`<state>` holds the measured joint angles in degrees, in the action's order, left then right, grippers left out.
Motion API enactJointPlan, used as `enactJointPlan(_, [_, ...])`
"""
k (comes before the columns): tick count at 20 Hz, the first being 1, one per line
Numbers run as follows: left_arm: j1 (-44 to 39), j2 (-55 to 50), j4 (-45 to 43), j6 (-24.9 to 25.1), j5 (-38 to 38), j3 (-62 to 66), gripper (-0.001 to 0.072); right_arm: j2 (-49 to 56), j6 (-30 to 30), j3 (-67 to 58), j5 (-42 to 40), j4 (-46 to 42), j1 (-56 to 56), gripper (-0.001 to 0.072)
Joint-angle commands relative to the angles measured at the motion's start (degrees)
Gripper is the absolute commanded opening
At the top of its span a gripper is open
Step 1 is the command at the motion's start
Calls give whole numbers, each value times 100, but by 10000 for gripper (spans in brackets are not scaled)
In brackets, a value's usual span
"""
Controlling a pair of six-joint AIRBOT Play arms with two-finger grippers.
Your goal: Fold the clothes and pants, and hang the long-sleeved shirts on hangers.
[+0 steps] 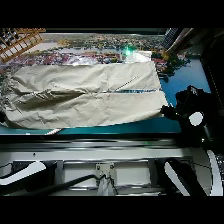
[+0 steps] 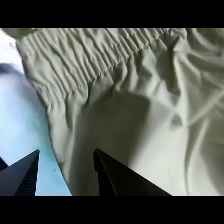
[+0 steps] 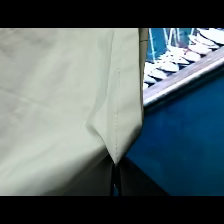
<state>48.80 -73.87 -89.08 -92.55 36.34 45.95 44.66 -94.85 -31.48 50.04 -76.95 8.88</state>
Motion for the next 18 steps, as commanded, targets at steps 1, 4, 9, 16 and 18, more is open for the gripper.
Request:
enactJointPlan(1, [87, -319, 68, 173, -337, -2, 380, 2, 0, -7, 138, 2, 0, 18])
enactJointPlan(4, [94, -590, 72, 175, -402, -2, 365, 2, -2, -7, 155, 17, 0, 17])
enactJointPlan(9, [-50, -695, 90, 175, -619, 24, 11, 0, -22, -7, 243, 61, 0, 17])
enactJointPlan(16, [-11, 514, 85, 173, -568, 83, 8, -730, -20, -7, 570, -114, 4, 16])
enactJointPlan(18, [-9, 905, -142, 170, -328, 81, 7, -1123, -17, -7, 898, -343, 4, 16])
